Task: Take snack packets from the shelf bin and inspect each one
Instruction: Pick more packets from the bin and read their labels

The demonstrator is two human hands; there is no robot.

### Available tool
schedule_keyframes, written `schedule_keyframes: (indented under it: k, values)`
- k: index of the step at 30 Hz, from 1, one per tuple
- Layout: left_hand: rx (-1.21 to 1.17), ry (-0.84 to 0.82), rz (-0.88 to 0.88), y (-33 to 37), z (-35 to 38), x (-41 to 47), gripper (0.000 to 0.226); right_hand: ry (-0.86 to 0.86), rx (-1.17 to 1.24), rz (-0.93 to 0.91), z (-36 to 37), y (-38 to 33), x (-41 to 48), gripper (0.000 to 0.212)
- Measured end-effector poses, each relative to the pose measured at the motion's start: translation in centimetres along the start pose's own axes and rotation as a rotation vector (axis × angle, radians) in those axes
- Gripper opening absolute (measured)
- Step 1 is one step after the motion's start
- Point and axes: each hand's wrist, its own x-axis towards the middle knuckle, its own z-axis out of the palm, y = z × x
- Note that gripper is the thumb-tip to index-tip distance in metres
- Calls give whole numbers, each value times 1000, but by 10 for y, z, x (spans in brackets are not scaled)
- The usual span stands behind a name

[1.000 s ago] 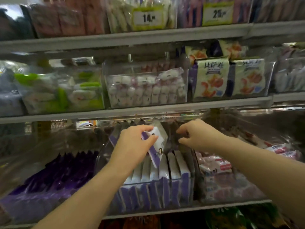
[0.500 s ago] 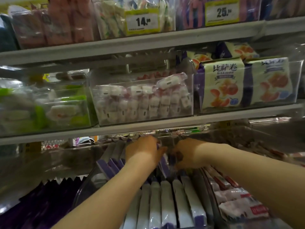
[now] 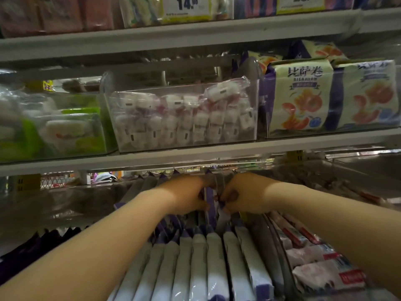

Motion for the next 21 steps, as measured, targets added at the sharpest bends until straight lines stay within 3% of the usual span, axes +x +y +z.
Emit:
schedule_keyframes:
  k: [4, 6, 9, 15, 21]
  values:
    - [6, -26, 16, 4, 7, -1, 61, 40, -35, 11, 1, -2, 0, 23]
    - [20, -34, -13, 3, 9, -3, 65, 56, 1, -5, 1, -3, -2, 39]
    - [107, -32, -22, 1, 14, -7, 37, 60, 48, -72, 0, -4, -3, 61]
    - [149, -44, -12, -5, 14, -10, 48, 58, 19, -93, 2, -11, 2, 63]
    - [273, -108, -36, -4, 13, -16, 41, 176, -83, -37, 4, -17, 9, 42]
